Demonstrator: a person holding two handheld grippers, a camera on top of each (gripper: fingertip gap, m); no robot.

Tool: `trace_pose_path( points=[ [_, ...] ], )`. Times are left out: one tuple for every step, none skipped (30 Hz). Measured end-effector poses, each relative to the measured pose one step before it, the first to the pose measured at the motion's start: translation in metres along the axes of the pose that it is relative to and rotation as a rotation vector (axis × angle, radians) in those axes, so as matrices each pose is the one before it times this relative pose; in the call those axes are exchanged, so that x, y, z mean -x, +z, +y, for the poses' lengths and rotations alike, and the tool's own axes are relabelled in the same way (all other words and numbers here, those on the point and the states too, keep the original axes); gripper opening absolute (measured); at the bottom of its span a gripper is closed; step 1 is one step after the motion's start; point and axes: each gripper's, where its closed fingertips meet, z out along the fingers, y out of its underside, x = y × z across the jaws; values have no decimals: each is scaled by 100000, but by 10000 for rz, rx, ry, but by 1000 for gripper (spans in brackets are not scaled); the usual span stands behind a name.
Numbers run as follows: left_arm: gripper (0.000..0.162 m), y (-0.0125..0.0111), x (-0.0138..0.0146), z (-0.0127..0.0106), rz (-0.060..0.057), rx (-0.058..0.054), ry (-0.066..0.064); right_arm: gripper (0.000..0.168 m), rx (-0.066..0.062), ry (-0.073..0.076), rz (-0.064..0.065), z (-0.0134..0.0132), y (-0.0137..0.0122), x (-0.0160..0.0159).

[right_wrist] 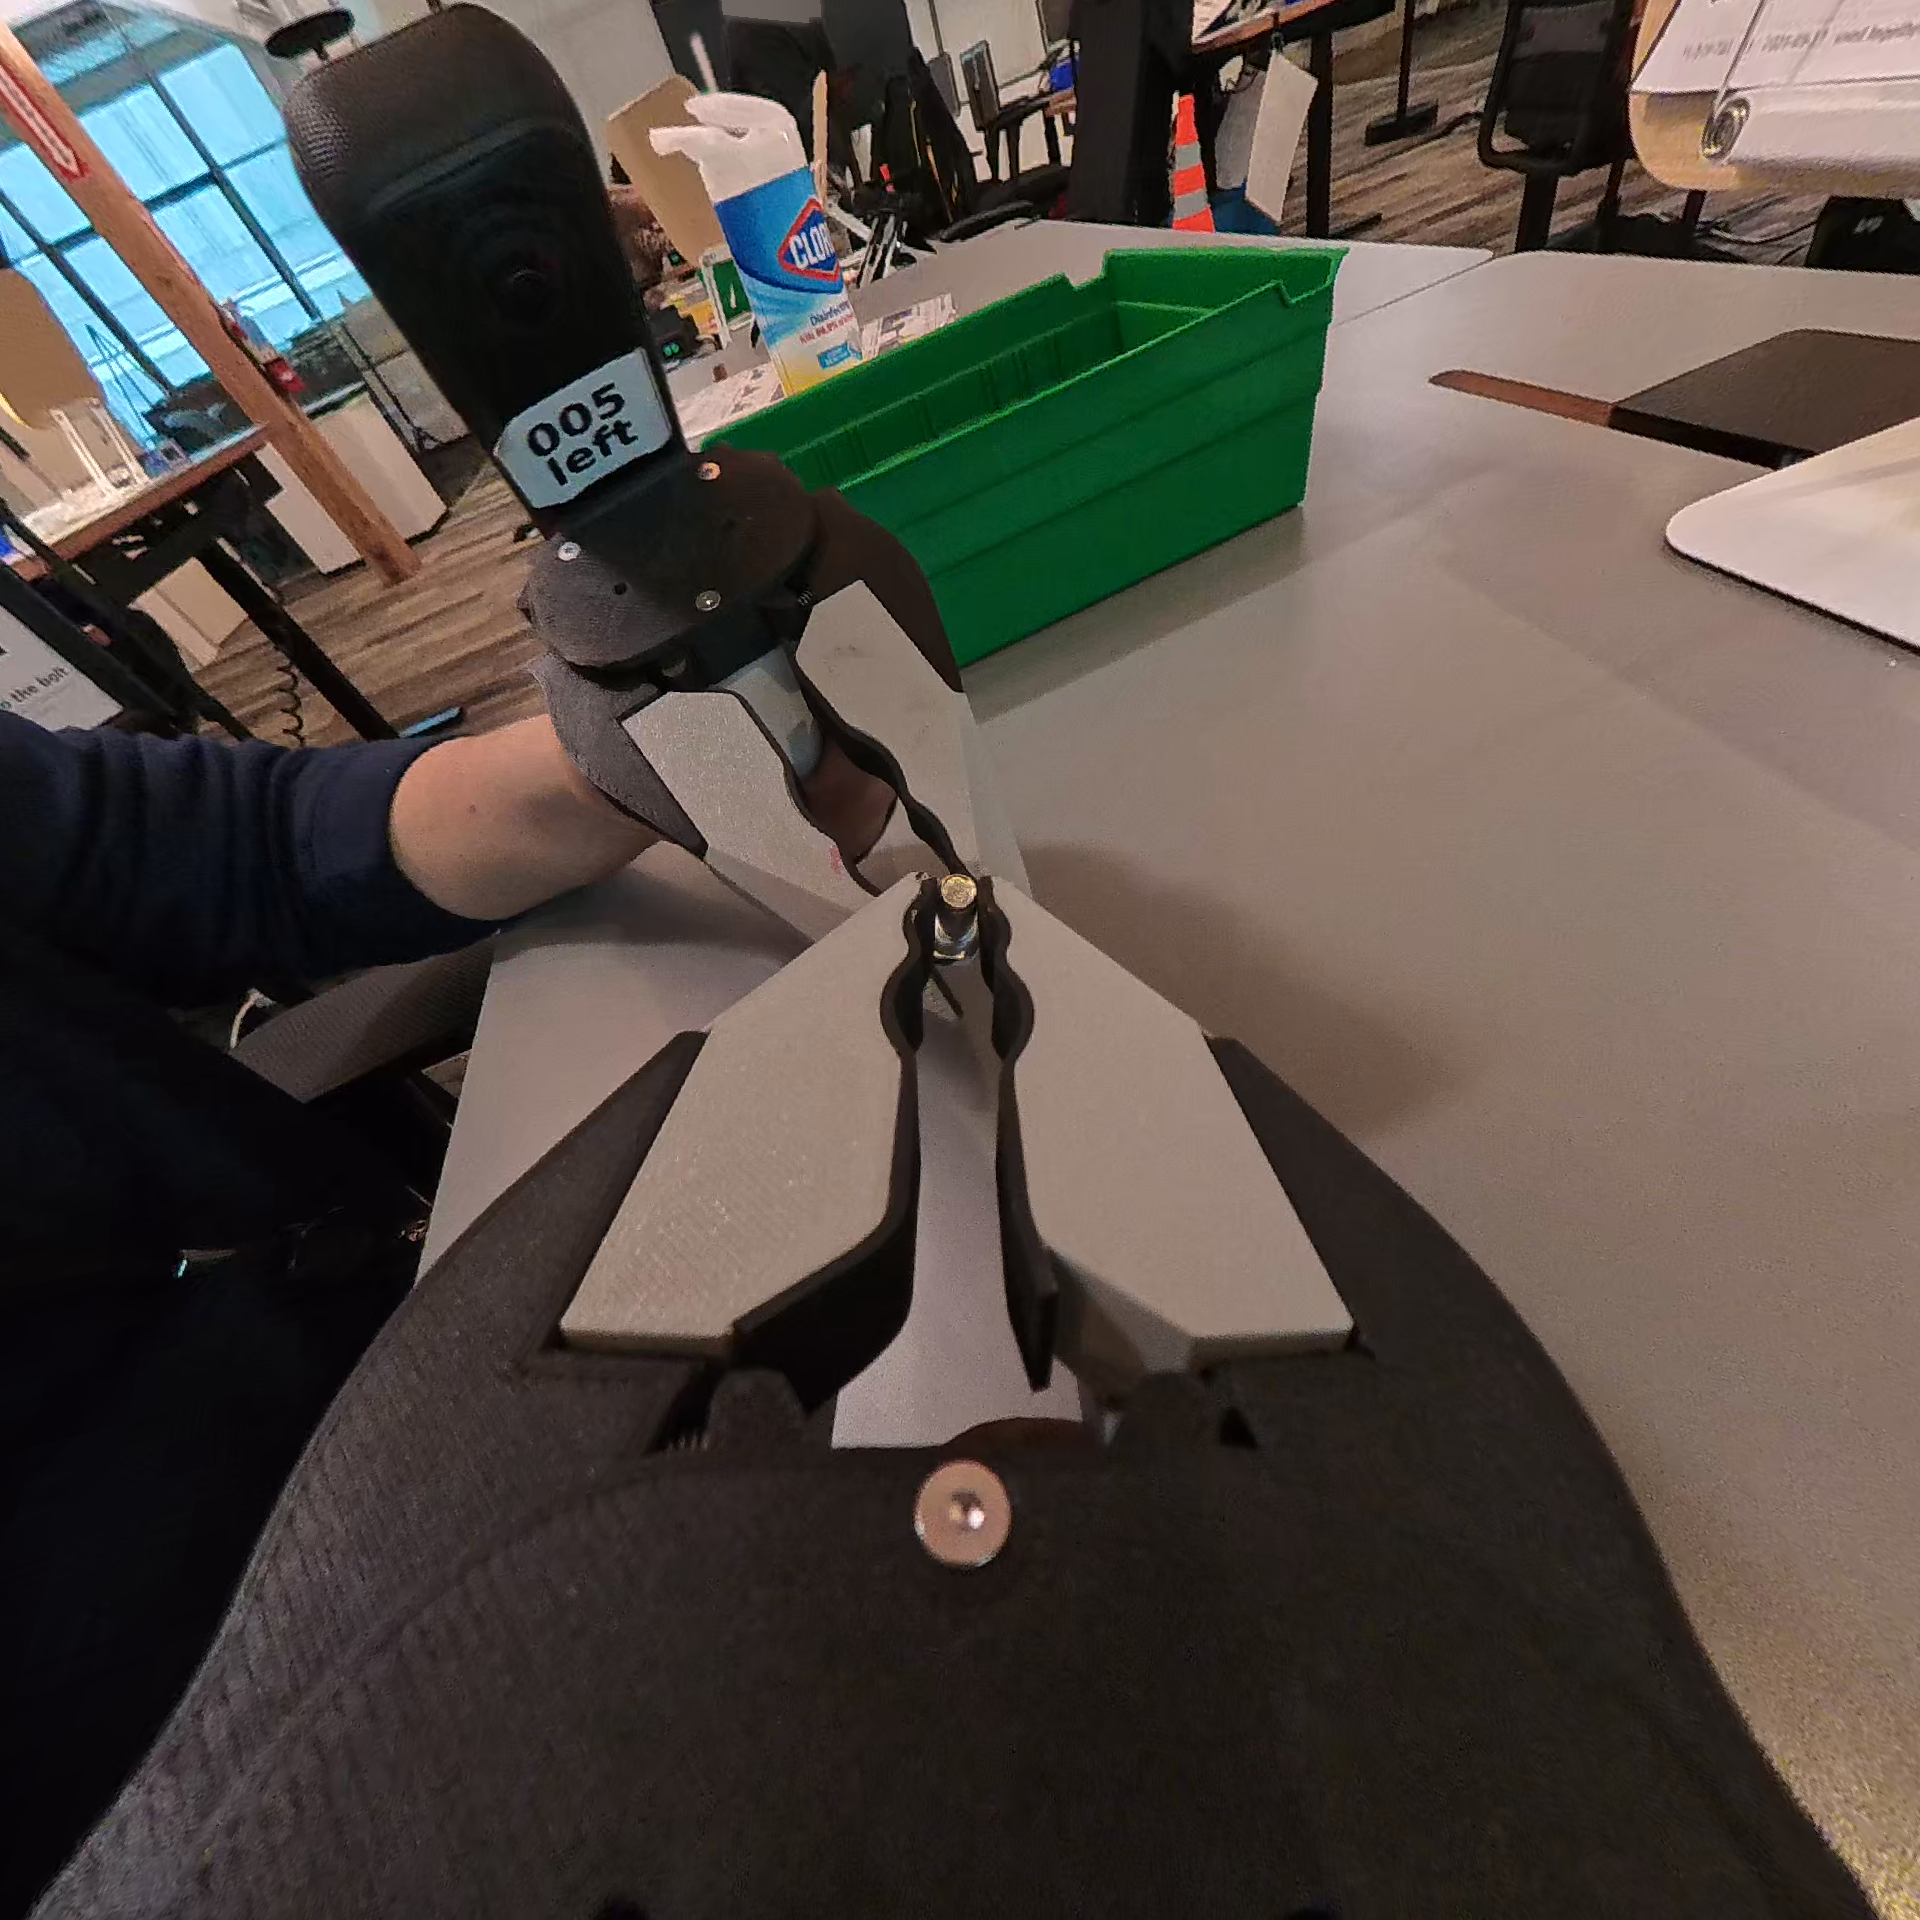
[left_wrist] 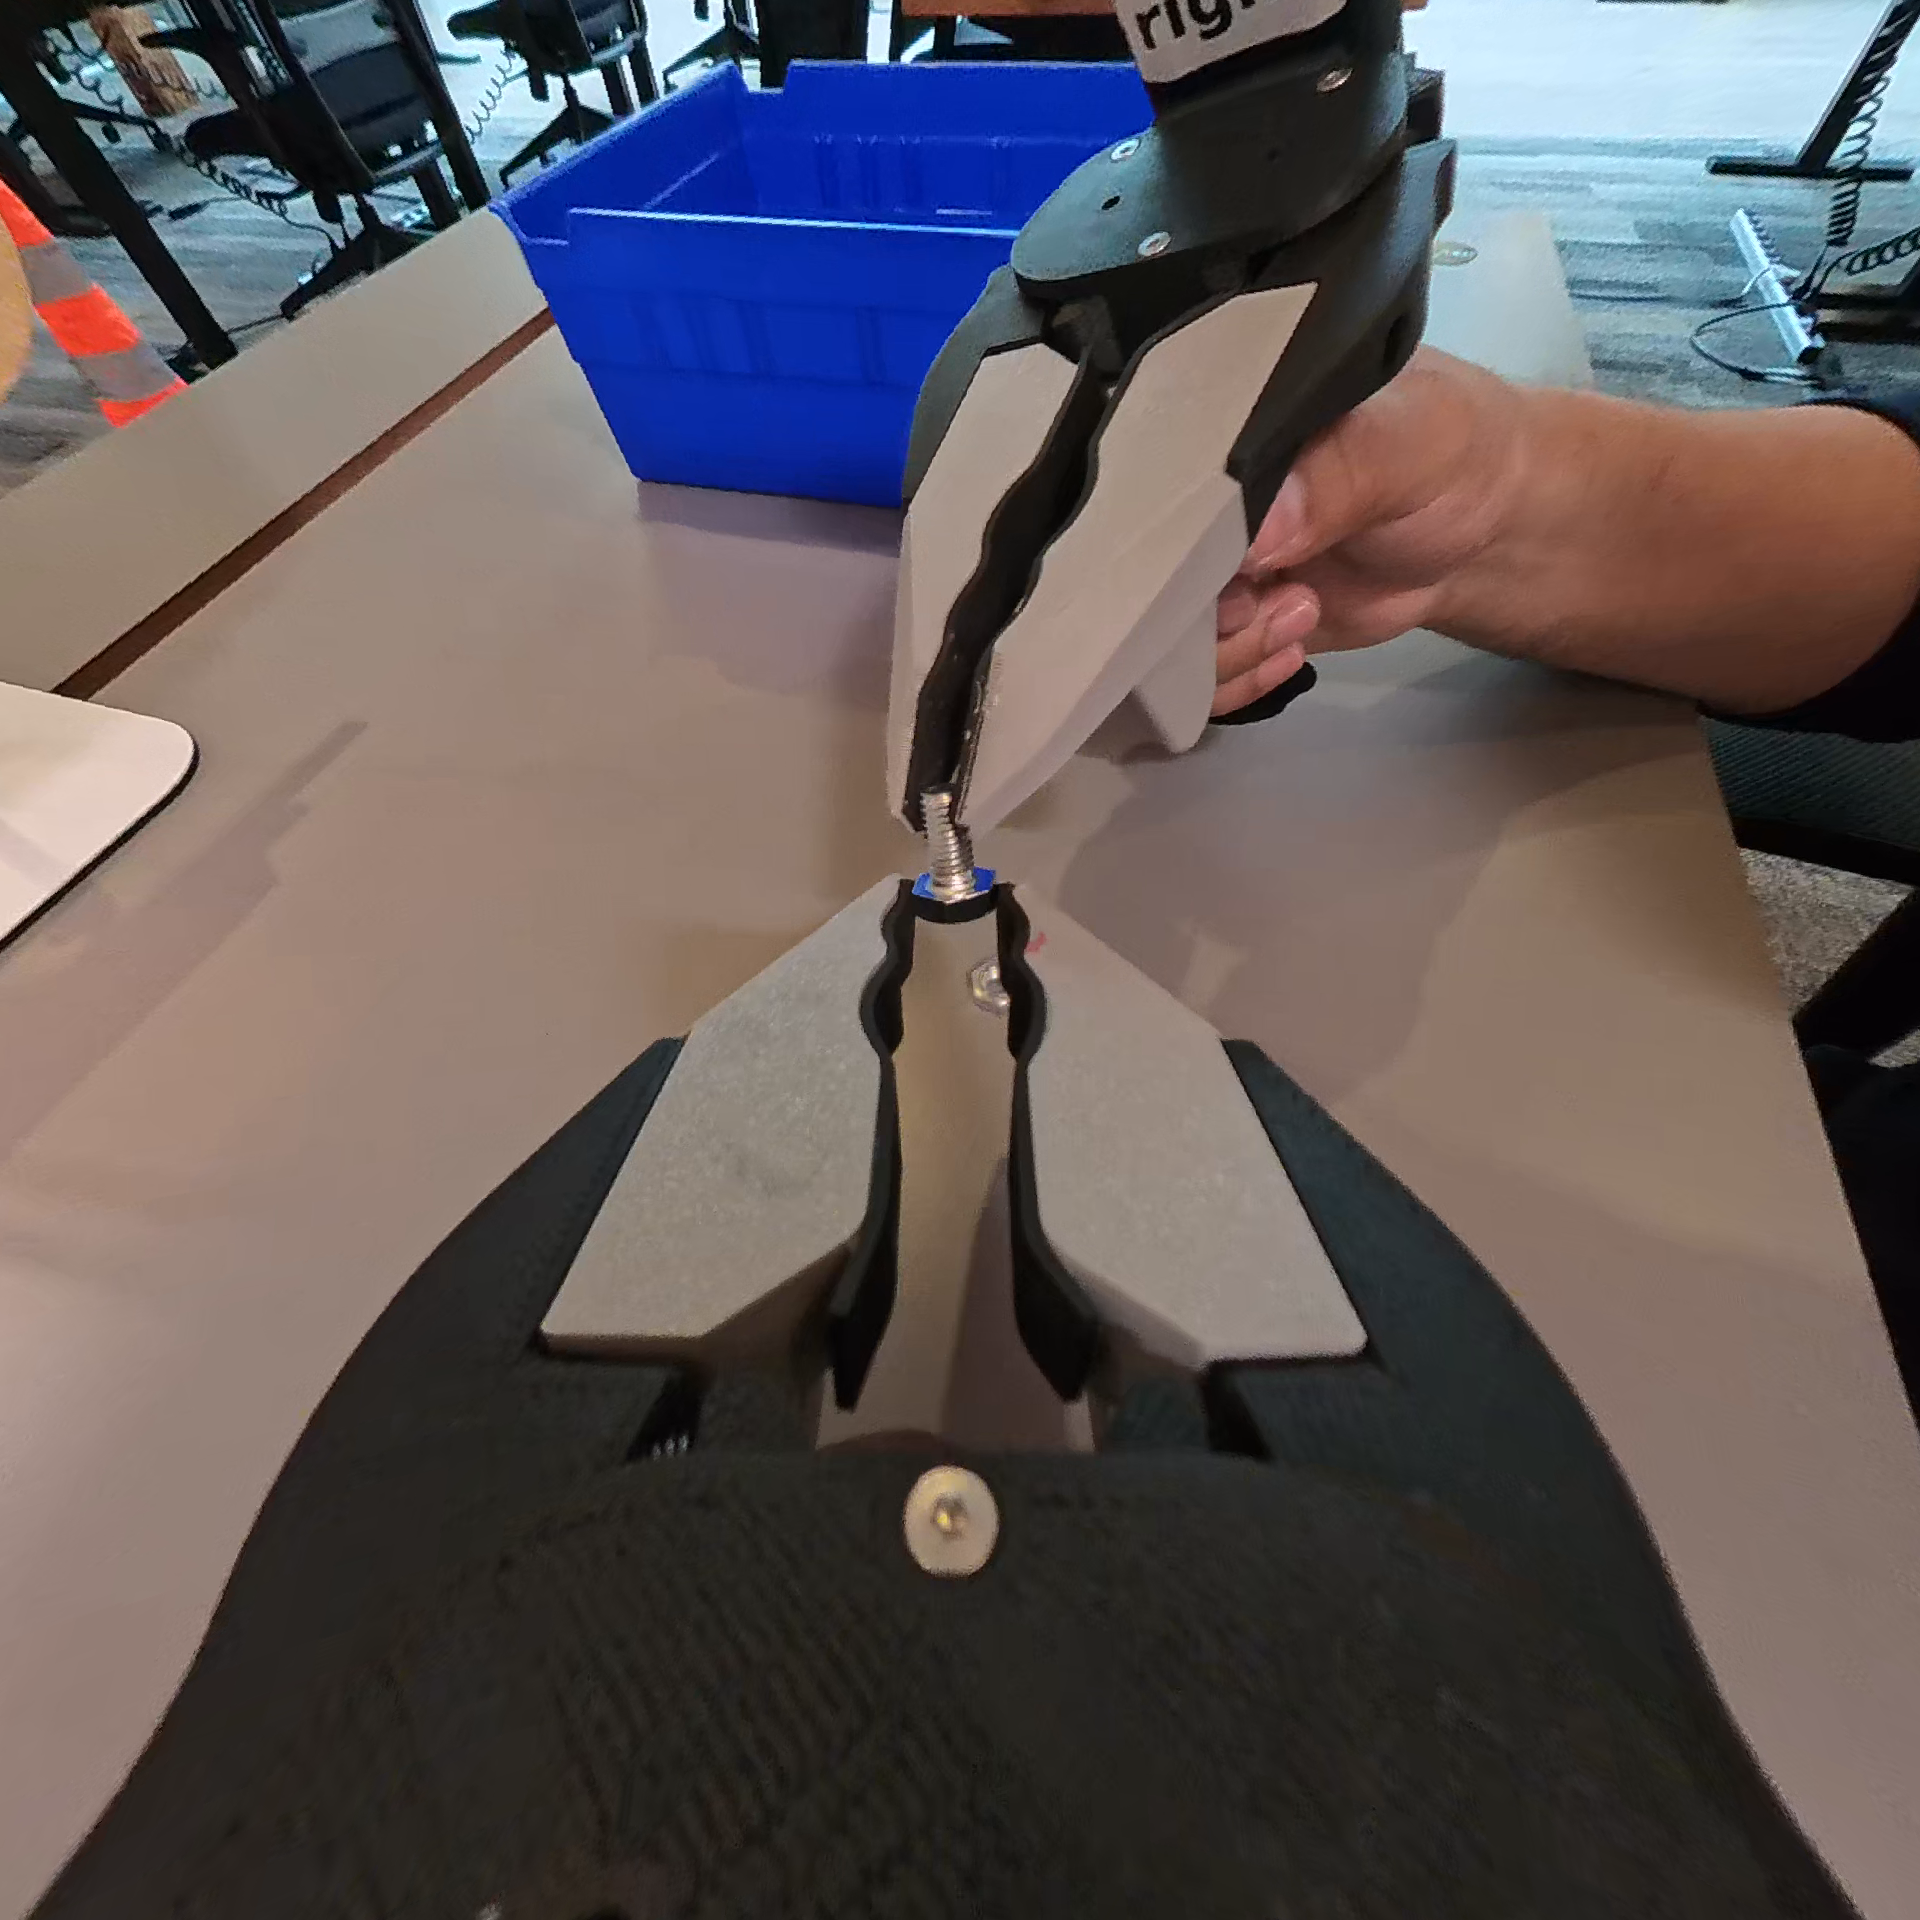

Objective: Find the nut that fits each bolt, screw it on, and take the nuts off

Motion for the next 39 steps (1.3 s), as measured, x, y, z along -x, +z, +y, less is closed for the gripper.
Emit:
trace_pose_path(
  points=[
    [14,-33,-41,-74,67,-65,-50,4,-20,-26,-2,-38,-14,36],
    [14,-43,-26,-77,59,-60,-59,4,6,-17,-9,-3,-5,34],
    [14,-59,-71,-132,72,-94,-43,5,29,-12,-27,40,18,60],
    [14,-66,-72,-151,68,-93,-38,5,1,-9,-29,-5,15,62],
    [14,-56,-17,-117,17,-68,-24,5,-33,-2,-7,-60,-15,39],
    [14,-38,3,-81,-4,-38,10,4,-21,6,-7,-50,-12,31],
    [14,-26,13,-28,-26,-14,35,4,-21,8,-1,-53,-14,10],
    [13,-15,29,-42,-50,-12,62,4,-25,15,-3,-37,-12,20],
    [13,-18,18,-27,-53,-8,84,4,-24,29,-11,-38,-1,9],
    [13,-13,27,-42,-56,-9,86,5,-27,32,-14,-38,-12,18],
    [13,-22,25,-44,-53,-13,78,5,-32,28,-21,-58,-21,7],
    [13,-29,16,-82,-47,-29,65,5,-49,39,-31,-66,-34,28],
    [13,-28,-5,-114,-39,-57,56,5,-68,55,-48,-116,-36,51],
    [13,-42,-4,-122,-31,-59,48,5,-60,55,-54,-106,-49,53],
    [13,-47,-8,-119,-18,-50,36,5,-53,31,-46,-97,-37,67],
    [13,-46,-55,-88,10,-32,22,5,-36,8,-41,-64,-28,84],
    [13,-47,-12,-72,-13,-17,34,5,-31,-11,-16,-63,-22,58],
    [13,-53,-12,-88,-12,-32,54,5,-39,-14,-19,-84,-10,69],
    [13,-56,-8,-100,-9,-44,56,5,-40,-5,-27,-89,-20,68],
    [12,-56,5,-75,-6,-34,22,5,-26,2,-15,-46,-18,38],
    [13,-31,-10,-55,23,-23,-23,5,-10,8,-13,-34,-21,13],
    [12,-28,-6,-50,26,-28,-35,5,-16,2,-9,-36,-36,12],
    [12,-33,-18,-51,29,-29,-16,5,-16,0,-19,-36,-19,36],
    [12,-23,-48,-20,44,-16,-2,5,2,4,-29,3,-10,37],
    [13,-29,-14,9,19,17,6,5,10,-8,-3,15,17,16],
    [13,-13,-6,43,7,34,17,5,9,-11,2,18,20,20],
    [13,-5,-12,33,2,30,40,5,9,-1,-9,19,17,14],
    [13,-21,-7,29,7,21,35,5,9,2,-16,20,17,24],
    [13,-11,-13,4,20,0,9,5,8,4,-12,8,-8,7],
    [12,-10,37,4,18,-25,-27,5,-8,-11,18,-30,-41,-19],
    [13,-50,144,52,-14,-29,-48,8,-47,-33,82,-138,-126,-118],
    [13,-79,173,66,36,-60,-71,13,-9,-38,124,-143,-225,-197],
    [13,-109,59,78,190,-108,-115,16,73,-66,173,-38,-278,-278],
    [12,-128,104,153,216,-109,-202,18,203,-80,260,184,-269,-457],
    [12,-157,122,164,247,-138,-228,21,392,-63,266,506,-211,-510],
    [12,-192,151,93,241,-185,-242,22,565,-132,235,812,-129,-470],
    [12,-236,130,-4,259,-246,-182,22,677,-274,256,1085,-61,-442],
    [12,-302,163,-103,222,-288,-109,22,690,-356,326,1220,35,-487],
    [12,-337,88,-168,225,-317,-14,22,559,-324,350,1140,132,-469]
  ],
)
